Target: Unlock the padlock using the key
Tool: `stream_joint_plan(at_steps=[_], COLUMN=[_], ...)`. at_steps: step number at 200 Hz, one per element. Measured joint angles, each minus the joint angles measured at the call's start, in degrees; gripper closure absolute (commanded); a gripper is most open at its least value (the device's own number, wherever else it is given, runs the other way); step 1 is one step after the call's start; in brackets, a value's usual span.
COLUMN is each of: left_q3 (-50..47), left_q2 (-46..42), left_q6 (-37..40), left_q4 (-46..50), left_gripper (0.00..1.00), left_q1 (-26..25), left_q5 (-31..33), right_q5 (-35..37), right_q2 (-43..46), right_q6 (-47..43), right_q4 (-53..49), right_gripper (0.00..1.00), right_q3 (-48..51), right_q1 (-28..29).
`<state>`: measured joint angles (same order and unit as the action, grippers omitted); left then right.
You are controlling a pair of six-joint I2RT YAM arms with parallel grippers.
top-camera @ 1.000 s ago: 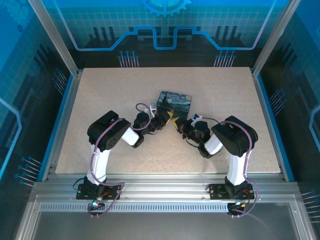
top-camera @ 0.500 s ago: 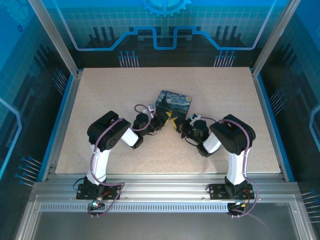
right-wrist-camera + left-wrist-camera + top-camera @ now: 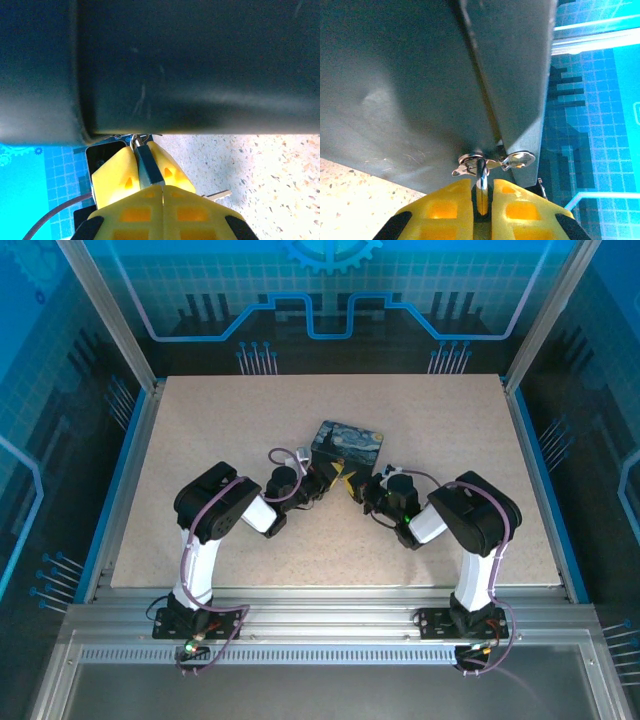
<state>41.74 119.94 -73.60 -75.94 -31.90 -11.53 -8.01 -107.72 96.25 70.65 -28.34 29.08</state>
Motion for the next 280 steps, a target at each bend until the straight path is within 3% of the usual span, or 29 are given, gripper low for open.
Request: stream_joint_plan(at_steps=[80,105,153,191,229,280], left_q3=[-1.1,-1.1,-1.3,-1.4,-1.4,-1.4], left_q2=[-0.4,-0.5,-0.6,-0.7,-0.7,-0.9], left_q6=[0.2,0.2,0.2,0.2,0.2,0.2], left_q4=[0.1,0.1,0.2,0.2,0.2,0.2], left_gripper=[1.00,1.00,1.00,1.00,1.00,1.00], left_q1=[0.0,0.0,-0.1,-0.1,-0.1,-0.1], left_q5=[-2.6,-4.9,-6.3,-6.5,-6.6,-7.0], right_q5=[-4.7,-5.4,-6.2,-1.7,4.9,11.6], right_q2=[4.5,9.6,24.2,31.3,31.3,26.0], right_q6=[-7.8,-12.5,-26.8,-41.1,-53.2,-64.0], right_q4=[-8.9,-14.4,-36.3,-60.5,-77.0,-88.2], right_gripper=[0.73,0.72,0.70,0.63,0.64,0.59], right_q3=[0.7,1.8,0.9,-7.9,-18.2,-25.0], right_q1=[-1.5,-3.0,-4.1,-2.2,2.4,7.3])
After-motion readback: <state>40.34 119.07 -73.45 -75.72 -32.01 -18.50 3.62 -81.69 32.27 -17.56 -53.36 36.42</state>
